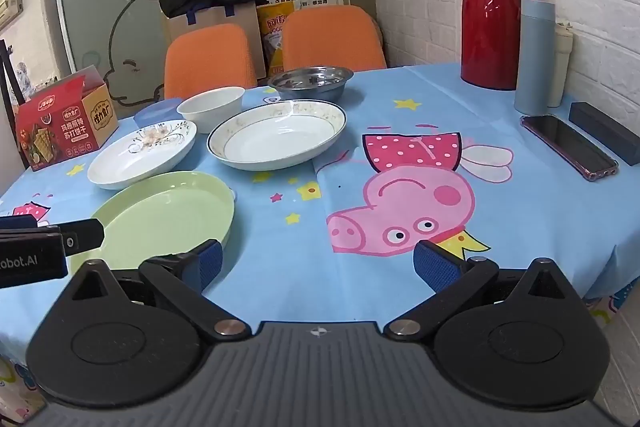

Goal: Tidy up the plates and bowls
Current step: 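Move both grippers toward the rim of the pale green plate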

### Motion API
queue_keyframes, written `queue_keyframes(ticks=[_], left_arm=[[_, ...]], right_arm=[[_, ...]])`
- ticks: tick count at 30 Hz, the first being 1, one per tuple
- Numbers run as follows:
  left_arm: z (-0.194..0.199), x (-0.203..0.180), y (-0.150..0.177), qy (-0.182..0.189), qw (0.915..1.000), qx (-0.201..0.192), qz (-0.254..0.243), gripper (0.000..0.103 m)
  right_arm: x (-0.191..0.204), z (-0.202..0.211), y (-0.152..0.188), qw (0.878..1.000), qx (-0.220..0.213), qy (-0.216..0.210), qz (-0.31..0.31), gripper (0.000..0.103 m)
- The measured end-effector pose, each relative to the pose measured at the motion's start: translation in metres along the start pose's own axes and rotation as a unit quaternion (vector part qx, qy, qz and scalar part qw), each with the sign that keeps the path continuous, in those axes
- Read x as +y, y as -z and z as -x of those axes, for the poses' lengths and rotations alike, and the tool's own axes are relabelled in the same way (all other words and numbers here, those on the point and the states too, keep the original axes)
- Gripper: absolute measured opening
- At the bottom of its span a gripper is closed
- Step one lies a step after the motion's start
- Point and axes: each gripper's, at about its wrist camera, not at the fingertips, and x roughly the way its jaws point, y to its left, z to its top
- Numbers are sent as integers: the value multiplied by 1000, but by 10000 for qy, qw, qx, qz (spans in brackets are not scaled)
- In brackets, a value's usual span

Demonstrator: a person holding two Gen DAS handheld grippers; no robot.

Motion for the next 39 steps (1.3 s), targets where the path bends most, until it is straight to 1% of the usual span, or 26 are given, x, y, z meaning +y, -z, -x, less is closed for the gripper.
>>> queue_keyframes(ticks=[4,5,6,8,9,14,20,29,39], left_arm=[[-2,-4,0,126,9999,71,24,84],[-3,-6,0,162,9998,87,22,84],[-2,2,-5,79,9998,54,146,84],[-3,1,-7,79,9998,60,171,84],[-2,8,-4,121,9996,5,240,84],[-4,13,-4,175,9993,-10,324,84],[-8,18,-4,206,9988,39,442,84],[-9,21,-4,255,9984,54,503,84],[-7,19,-2,326,9985,31,438,84]], right_arm=[[0,-3,0,10000,30,3,-31,103],[4,-1,-5,10000,36,7,-28,103],[4,-2,-5,10000,37,7,-23,103],[5,-1,-4,10000,26,-6,-21,103],[3,-1,-3,10000,26,-19,1,103],[11,-4,-4,9999,30,-21,114,103],[17,-8,-4,9998,62,-44,175,103],[19,-10,-1,9998,107,-47,183,103],[17,-8,-1,9998,78,-40,152,103]])
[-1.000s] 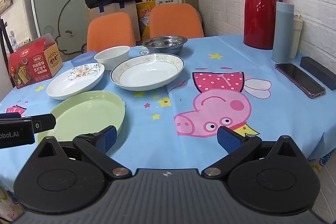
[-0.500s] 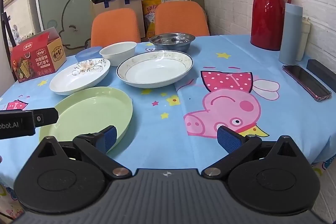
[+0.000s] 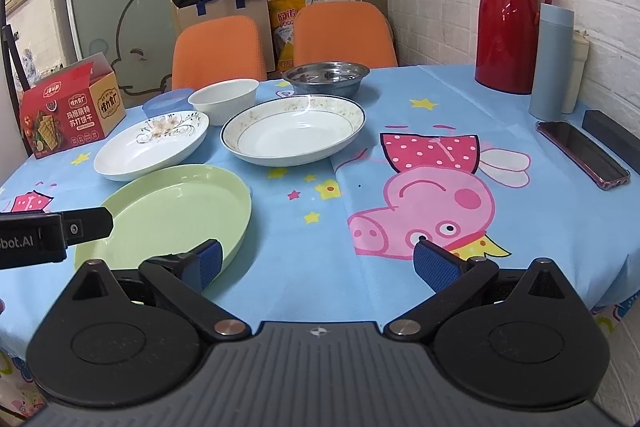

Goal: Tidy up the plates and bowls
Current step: 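Move both grippers toward the rim of the pale green plate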

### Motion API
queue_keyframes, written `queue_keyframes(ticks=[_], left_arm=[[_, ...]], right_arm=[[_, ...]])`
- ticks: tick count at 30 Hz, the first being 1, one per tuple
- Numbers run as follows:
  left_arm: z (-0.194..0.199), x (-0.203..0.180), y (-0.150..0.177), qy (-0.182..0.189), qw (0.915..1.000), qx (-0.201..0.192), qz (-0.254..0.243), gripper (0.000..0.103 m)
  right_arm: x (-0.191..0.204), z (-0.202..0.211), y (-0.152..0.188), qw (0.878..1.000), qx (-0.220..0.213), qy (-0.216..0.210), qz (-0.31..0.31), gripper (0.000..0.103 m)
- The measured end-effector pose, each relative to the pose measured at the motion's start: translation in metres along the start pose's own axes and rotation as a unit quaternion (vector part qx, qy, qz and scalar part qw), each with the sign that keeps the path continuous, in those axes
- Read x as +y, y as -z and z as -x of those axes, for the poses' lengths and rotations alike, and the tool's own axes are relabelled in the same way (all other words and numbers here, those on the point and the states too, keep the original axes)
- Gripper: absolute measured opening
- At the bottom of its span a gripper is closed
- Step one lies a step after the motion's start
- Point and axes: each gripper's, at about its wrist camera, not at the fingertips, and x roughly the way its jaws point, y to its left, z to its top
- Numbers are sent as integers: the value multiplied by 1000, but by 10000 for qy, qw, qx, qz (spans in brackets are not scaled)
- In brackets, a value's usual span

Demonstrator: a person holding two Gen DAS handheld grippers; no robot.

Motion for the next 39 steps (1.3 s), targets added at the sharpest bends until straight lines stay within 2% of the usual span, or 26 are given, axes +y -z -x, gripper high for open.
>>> queue_keyframes(ticks=[16,30,39], left_arm=[[-4,4,-6,15,10000,-37,-3,84],[-33,30,-25,-155,9997,125,169,84],[-43,35,-32,-201,9994,170,226,84]], right_arm=[[12,-3,-8,9998,-27,-145,134,103],[35,-40,-22,9980,248,-467,359,103],[41,-52,-29,9972,308,-511,444,103]])
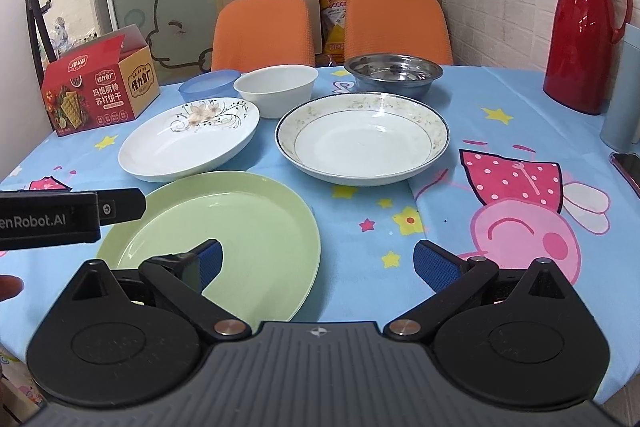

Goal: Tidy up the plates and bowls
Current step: 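Move both grippers toward the rim of the pale green plate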

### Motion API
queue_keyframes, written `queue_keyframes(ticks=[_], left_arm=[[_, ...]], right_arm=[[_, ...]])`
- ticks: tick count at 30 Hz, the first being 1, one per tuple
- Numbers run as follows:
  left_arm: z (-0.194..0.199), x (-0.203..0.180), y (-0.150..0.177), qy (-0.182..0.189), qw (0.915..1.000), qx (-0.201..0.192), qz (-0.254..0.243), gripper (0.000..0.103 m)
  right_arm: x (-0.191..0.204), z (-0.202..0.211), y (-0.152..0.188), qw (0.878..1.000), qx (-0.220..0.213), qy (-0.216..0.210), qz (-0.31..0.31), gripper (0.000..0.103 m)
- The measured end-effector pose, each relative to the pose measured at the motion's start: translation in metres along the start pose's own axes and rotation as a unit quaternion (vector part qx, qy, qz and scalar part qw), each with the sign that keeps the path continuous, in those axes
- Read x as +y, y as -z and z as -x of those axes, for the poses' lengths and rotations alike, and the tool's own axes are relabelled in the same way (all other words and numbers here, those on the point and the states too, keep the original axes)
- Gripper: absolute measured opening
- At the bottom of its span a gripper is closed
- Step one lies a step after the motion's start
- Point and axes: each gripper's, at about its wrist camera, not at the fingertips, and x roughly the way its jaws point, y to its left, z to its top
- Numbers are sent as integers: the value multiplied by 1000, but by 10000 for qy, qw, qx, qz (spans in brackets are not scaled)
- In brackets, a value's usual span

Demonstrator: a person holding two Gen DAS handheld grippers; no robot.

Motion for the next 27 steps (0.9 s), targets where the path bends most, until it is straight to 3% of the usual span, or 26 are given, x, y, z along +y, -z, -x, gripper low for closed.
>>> queue_keyframes(ticks=[17,22,27], left_arm=[[-11,5,3,-39,9998,211,-36,84],[-14,13,9,246,9986,448,-110,84],[-19,20,10,366,9980,503,-125,83]], right_arm=[[5,-16,7,9999,148,-57,35,103],[6,-20,9,9998,157,-105,97,103],[5,-30,11,9987,279,-421,28,103]])
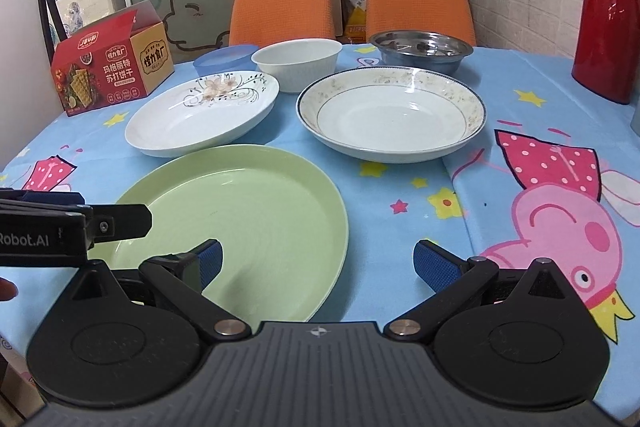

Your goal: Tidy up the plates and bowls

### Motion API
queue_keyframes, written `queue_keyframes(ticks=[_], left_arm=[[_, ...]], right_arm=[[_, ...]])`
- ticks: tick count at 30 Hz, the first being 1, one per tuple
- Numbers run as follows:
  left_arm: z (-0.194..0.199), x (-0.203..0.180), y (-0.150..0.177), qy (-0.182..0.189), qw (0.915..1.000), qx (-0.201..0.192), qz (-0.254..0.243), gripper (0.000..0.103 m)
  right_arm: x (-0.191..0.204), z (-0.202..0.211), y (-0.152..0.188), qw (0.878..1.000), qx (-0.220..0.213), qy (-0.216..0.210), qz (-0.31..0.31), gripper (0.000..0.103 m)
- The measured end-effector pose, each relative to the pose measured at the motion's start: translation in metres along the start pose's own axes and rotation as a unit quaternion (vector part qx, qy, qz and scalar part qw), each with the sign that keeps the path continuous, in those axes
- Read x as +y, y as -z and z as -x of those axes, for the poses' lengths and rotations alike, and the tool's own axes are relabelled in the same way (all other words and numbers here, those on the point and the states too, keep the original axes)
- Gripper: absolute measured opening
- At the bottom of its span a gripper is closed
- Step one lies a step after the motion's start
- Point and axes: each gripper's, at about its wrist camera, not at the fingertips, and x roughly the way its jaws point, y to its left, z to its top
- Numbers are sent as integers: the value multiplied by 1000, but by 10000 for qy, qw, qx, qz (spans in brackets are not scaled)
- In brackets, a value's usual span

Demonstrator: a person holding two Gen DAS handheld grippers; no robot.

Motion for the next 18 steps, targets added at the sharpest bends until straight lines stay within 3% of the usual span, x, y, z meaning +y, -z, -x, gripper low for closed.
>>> queue_keyframes(ticks=[6,9,13,18], left_arm=[[-11,4,-1,239,9996,103,68,89],[-15,4,-1,220,9996,155,-14,89],[-19,4,-2,267,9993,245,-76,89],[-27,3,-1,307,9990,336,-3,89]], right_arm=[[-5,-5,2,9997,3,-238,63,103],[4,-7,9,9976,-56,-15,685,103],[0,-5,2,9993,-27,-67,378,103],[2,-4,2,9987,-161,-23,488,103]])
